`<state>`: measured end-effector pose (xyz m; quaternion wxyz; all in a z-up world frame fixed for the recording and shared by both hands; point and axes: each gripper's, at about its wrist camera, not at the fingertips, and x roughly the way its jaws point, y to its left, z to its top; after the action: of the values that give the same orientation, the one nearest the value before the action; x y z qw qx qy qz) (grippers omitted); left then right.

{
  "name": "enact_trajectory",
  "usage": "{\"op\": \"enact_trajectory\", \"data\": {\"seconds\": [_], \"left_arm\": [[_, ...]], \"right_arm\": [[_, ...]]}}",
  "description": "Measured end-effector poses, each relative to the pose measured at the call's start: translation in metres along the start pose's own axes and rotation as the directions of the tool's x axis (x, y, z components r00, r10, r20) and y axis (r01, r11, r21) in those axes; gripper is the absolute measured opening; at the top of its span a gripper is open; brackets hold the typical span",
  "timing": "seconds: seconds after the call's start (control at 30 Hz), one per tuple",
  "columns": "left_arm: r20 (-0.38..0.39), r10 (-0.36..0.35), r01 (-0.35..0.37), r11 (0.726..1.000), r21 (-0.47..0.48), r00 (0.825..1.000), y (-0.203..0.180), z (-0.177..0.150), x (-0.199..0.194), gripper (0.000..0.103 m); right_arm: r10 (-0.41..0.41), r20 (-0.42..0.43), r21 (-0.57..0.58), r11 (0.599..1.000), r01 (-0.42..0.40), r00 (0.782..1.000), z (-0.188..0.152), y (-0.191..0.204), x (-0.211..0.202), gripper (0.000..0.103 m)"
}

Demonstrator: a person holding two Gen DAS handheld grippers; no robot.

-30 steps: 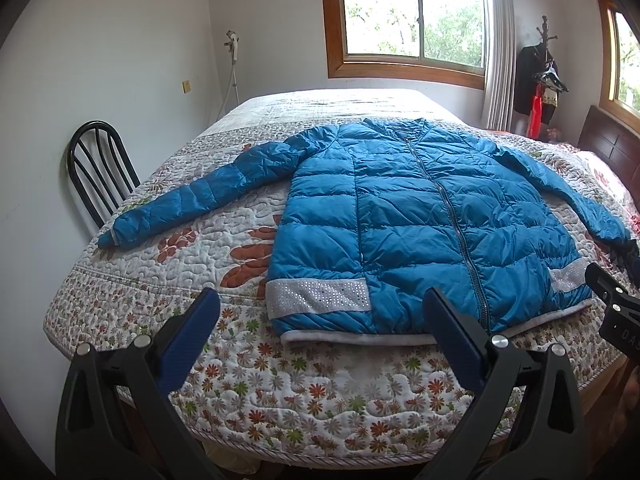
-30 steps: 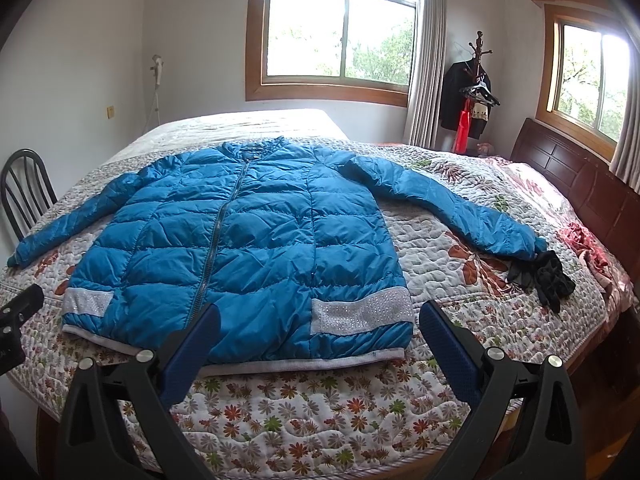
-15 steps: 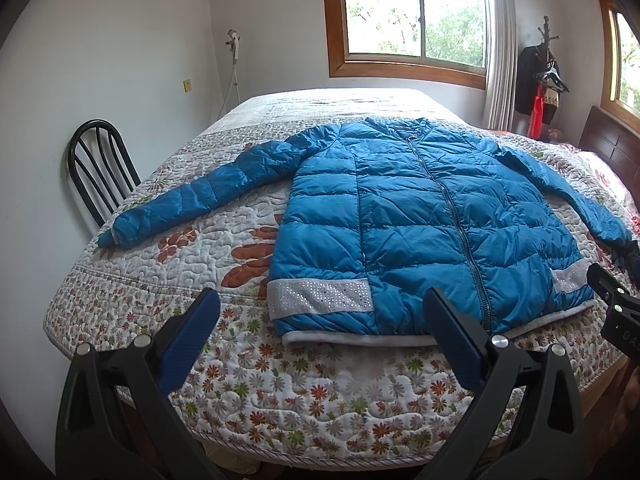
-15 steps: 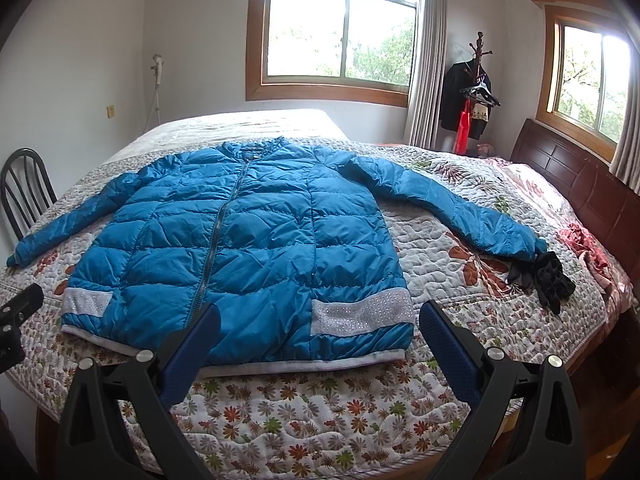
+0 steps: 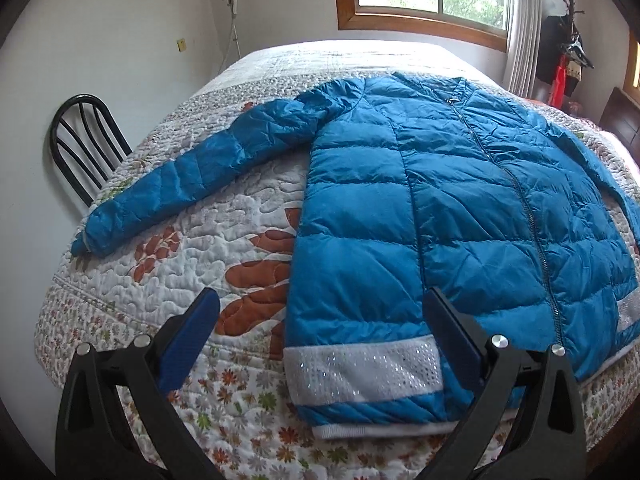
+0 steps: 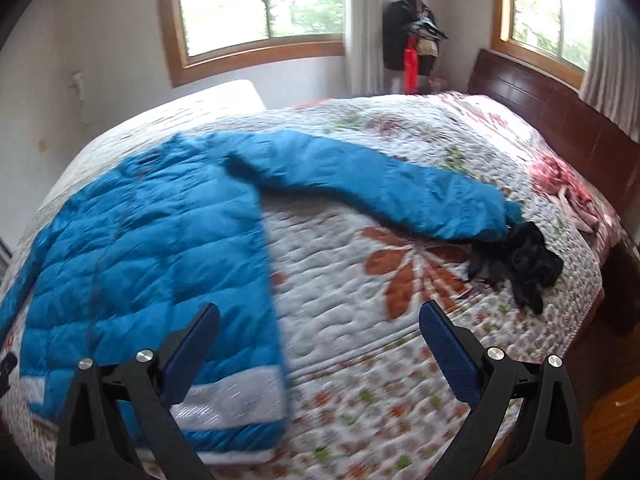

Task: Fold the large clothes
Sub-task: 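Reach the right tool to the blue sleeve cuff and grasp it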

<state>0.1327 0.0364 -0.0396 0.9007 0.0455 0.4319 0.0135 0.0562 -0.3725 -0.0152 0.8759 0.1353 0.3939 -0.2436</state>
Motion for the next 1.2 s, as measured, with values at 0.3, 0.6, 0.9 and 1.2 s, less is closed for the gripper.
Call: {"op": "enact_trajectory", "data": {"seconds": [0.3, 0.6, 0.9, 1.2], "left_arm": [[-0.104, -0.033, 0.031, 0.999, -0.017, 0.994, -0.002, 0.014, 0.051, 0.1], [-0.148, -0.068, 0.064, 0.997, -0.034, 0.987, 0.005, -0.001, 0.068, 0.101], [-0.147, -0.066, 0.063, 0.998, -0.025, 0.987, 0.002, -0.002, 0.075, 0.101], [-0.134, -0.077, 0.074, 0.997, -0.024, 0.988, 0.002, -0.003, 0.078, 0.101]], "right_arm": [[0.112, -0.216, 0.411, 0.911, -0.014, 0.97, 0.065, -0.159, 0.109, 0.099], [0.13, -0.321, 0.521, 0.852, 0.06, 0.938, 0.062, -0.182, 0.168, 0.09], [0.094, -0.318, 0.588, 0.8, 0.118, 0.943, 0.067, -0.202, 0.202, 0.075], [0.144, -0.204, 0.651, 0.759, 0.024, 0.968, 0.088, -0.228, 0.19, 0.008]]}}
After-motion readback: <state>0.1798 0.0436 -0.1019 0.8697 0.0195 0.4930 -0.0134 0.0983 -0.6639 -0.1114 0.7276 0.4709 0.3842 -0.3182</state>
